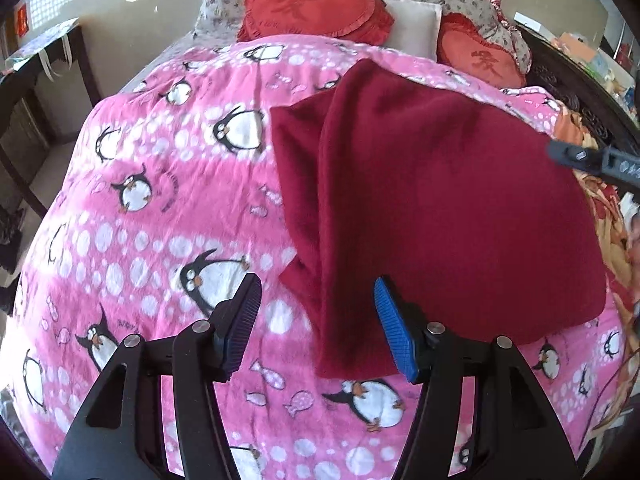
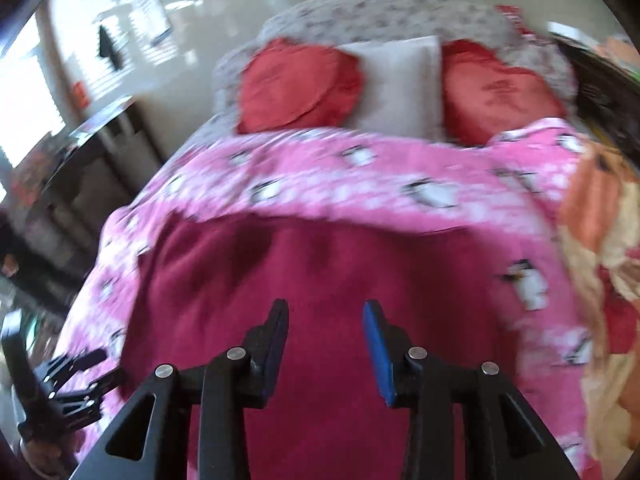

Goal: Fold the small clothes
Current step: 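Move the right tool to the sweater's side edge and grasp it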

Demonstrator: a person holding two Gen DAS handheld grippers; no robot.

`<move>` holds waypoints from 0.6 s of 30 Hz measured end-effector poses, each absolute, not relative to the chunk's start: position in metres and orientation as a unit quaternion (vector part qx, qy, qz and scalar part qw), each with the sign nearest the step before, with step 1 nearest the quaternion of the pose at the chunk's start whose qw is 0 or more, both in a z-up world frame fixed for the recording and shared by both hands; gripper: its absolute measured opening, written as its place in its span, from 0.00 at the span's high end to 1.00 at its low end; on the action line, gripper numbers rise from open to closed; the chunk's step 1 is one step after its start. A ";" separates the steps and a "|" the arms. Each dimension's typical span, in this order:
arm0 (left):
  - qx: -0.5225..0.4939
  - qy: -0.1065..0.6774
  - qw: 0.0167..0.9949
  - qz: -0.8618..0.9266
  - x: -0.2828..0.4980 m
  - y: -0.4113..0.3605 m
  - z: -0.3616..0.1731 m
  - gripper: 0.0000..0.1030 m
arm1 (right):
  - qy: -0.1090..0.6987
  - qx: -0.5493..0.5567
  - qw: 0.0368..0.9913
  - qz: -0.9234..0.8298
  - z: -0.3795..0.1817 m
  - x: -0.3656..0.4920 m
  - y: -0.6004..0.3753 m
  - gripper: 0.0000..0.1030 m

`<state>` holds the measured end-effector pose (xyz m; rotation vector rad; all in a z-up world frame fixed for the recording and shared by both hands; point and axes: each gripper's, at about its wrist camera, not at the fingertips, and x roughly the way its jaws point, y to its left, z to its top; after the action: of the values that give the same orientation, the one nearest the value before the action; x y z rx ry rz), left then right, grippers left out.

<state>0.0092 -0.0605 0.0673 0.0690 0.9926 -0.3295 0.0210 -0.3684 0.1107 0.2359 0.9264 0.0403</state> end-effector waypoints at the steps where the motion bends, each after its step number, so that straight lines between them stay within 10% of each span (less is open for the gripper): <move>1: 0.033 0.473 0.866 -0.160 0.010 -0.062 0.068 0.43 | 0.450 0.110 0.886 0.023 0.107 0.023 -0.361 0.64; 18: 0.044 0.489 0.852 -0.182 0.027 -0.079 0.041 0.37 | 0.490 0.126 0.861 0.047 0.060 0.087 -0.326 0.64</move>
<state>0.0274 -0.0793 0.0412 0.0922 1.0287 -0.3825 0.0874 -0.3256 0.0599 0.2653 1.0273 0.0996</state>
